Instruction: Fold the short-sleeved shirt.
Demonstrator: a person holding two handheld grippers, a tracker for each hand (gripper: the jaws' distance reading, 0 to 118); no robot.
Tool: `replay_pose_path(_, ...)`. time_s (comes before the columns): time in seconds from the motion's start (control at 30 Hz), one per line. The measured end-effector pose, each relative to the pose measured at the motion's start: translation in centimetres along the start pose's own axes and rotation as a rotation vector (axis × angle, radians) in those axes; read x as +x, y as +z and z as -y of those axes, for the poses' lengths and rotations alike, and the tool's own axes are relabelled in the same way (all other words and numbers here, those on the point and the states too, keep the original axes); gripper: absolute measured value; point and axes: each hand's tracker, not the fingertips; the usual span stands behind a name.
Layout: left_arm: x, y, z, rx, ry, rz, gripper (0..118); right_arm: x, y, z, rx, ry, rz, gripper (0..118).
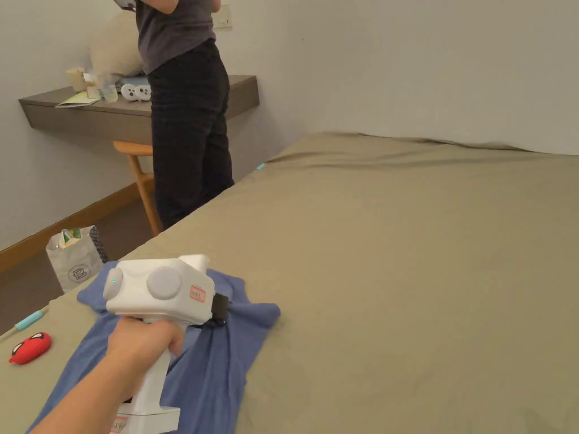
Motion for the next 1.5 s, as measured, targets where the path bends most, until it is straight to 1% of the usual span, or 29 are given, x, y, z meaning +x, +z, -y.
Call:
replay_pose_path(0.07,2.3,2.2,-1.5,0.013,-0.051,0.051,5,2.0,1.6,-0.2,0.015,-0.01,0.062,4)
replay_pose_path(0.13,6.2,5.0,-2.7,0.04,-0.124,0.091,5,4.1,3.7,-0.2,0.024,-0.042,0.094,4)
replay_pose_path(0.23,12.2,8.2,-4.0,0.086,-0.197,0.259,5,7.0,7.1,0.3,0.017,-0.06,0.182,4)
replay_pose_path(0.3,17.3,9.8,-4.4,0.107,-0.267,0.358,5,8.9,9.5,1.0,-0.002,-0.096,0.226,4)
replay_pose_path(0.37,23.3,11.2,-4.6,0.137,-0.334,0.423,5,10.7,12.1,2.0,-0.017,-0.134,0.265,4)
replay_pose_path(0.47,32.0,12.4,-3.7,0.151,-0.426,0.527,5,12.9,15.8,3.5,-0.018,-0.156,0.346,4)
replay_pose_path(0.6,43.6,12.7,-0.3,0.13,-0.529,0.696,5,15.6,20.7,5.3,-0.013,-0.184,0.451,4)
replay_pose_path(0.73,53.4,11.6,5.3,0.042,-0.621,0.831,5,17.5,24.4,6.8,-0.02,-0.201,0.524,4)
replay_pose_path(0.83,58.4,9.6,9.9,-0.025,-0.648,0.893,5,18.9,25.7,8.4,-0.042,-0.235,0.56,4)
replay_pose_path(0.93,61.7,7.7,14.5,-0.116,-0.658,0.929,5,19.7,25.8,10.0,-0.073,-0.26,0.585,4)
replay_pose_path(1.03,63.1,6.2,17.5,-0.14,-0.693,0.895,5,19.9,25.5,11.3,-0.095,-0.277,0.586,4)
replay_pose_path(1.1,62.8,5.6,18.2,-0.112,-0.674,0.86,5,19.9,25.3,11.7,-0.102,-0.283,0.584,4)
replay_pose_path(1.13,62.2,5.3,18.0,-0.101,-0.625,0.849,12,19.9,25.1,11.9,-0.104,-0.285,0.58,4)
replay_pose_path(1.17,61.5,4.8,17.1,-0.101,-0.575,0.845,22,19.8,25.0,11.8,-0.105,-0.289,0.573,4)
replay_pose_path(1.2,60.6,4.8,16.2,-0.099,-0.536,0.829,42,19.8,24.8,11.8,-0.105,-0.29,0.566,4)
replay_pose_path(1.23,59.2,5.1,15.0,-0.096,-0.498,0.811,71,19.7,24.6,11.6,-0.106,-0.288,0.558,4)
replay_pose_path(1.27,57.5,5.5,13.6,-0.082,-0.478,0.792,82,19.6,24.3,11.5,-0.106,-0.283,0.547,4)
replay_pose_path(1.33,53.7,6.7,10.9,0.007,-0.457,0.769,82,19.3,23.8,11.1,-0.104,-0.268,0.525,4)
replay_pose_path(1.43,46.4,9.5,8.0,0.15,-0.443,0.62,82,18.8,23.0,10.5,-0.082,-0.27,0.485,4)
replay_pose_path(1.5,41.2,10.9,7.5,0.214,-0.399,0.548,80,18.4,22.3,10.1,-0.071,-0.276,0.471,4)
